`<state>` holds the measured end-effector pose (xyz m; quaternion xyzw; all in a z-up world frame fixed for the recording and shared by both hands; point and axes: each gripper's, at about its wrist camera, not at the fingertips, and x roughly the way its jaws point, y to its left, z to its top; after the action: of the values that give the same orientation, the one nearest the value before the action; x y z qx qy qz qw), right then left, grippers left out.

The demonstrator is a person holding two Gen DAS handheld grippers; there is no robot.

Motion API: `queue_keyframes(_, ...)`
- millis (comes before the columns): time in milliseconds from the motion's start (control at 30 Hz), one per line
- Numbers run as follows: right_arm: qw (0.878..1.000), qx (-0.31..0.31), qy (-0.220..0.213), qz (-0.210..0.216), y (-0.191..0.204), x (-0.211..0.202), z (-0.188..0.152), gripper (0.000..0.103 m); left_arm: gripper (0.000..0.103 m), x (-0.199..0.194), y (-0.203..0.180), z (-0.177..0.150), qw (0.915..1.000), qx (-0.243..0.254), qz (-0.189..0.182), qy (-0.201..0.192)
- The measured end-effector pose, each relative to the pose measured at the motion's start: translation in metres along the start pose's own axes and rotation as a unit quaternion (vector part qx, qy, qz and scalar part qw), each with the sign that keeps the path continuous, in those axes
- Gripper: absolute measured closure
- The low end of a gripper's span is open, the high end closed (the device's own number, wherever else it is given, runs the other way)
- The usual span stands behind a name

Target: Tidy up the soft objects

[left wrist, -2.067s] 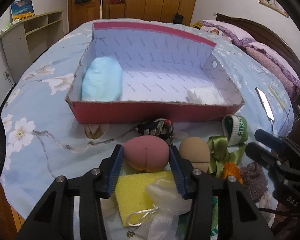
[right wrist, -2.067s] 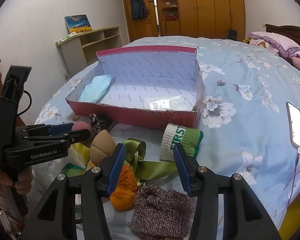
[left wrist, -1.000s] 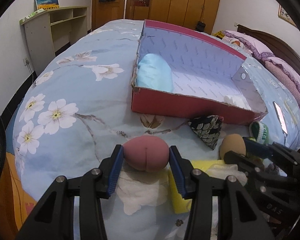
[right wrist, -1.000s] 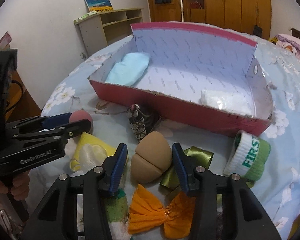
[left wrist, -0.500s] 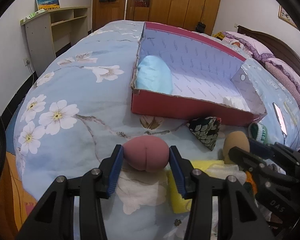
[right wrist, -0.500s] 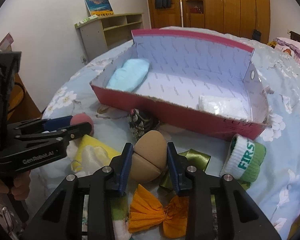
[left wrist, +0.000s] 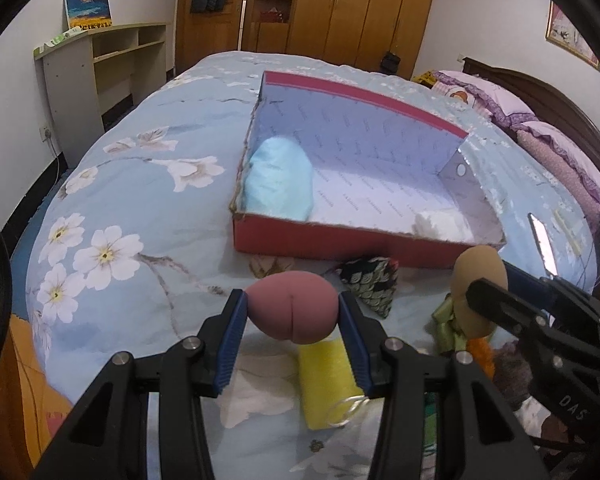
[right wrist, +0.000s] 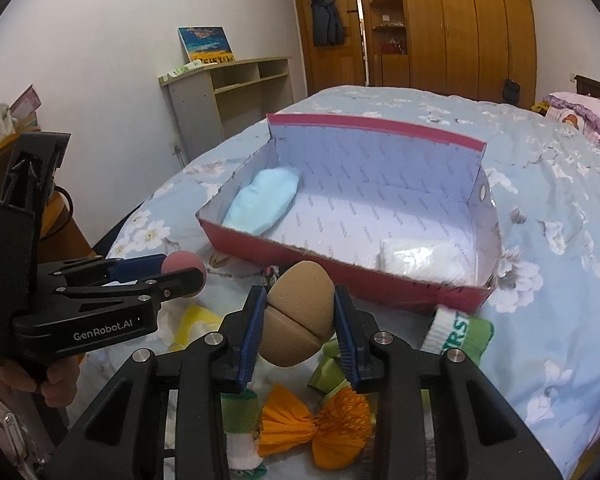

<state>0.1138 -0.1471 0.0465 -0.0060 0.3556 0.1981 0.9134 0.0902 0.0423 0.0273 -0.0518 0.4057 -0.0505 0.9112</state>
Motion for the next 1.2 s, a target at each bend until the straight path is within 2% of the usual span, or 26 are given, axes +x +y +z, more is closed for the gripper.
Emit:
queue_keyframes(233, 1.0, 0.005, -0.013, -0.003, -0.01, -0.006, 0.005, 0.068, 0.054, -0.007, -0.008, 0.015, 0.9999, 0.001, -0.013, -0.007)
queue_keyframes(567, 0.999, 0.014, -0.026, -0.03, -0.033, -0.01, 0.017, 0.068, 0.054, -0.004, -0.025, 0.041, 0.9991, 0.009, -0.041, -0.006)
queue_keyframes(967, 0.998, 0.025, -0.034, -0.048, -0.057, -0.003, 0.027, 0.068, 0.054, 0.014, -0.046, 0.066, 0.9987, 0.035, -0.035, -0.012)
queue_keyframes(1200, 0.996, 0.023, -0.038, -0.075, -0.069, 0.009, 0.034, 0.068, 0.054, 0.027, -0.058, 0.076, 0.9982, 0.051, -0.025, -0.02)
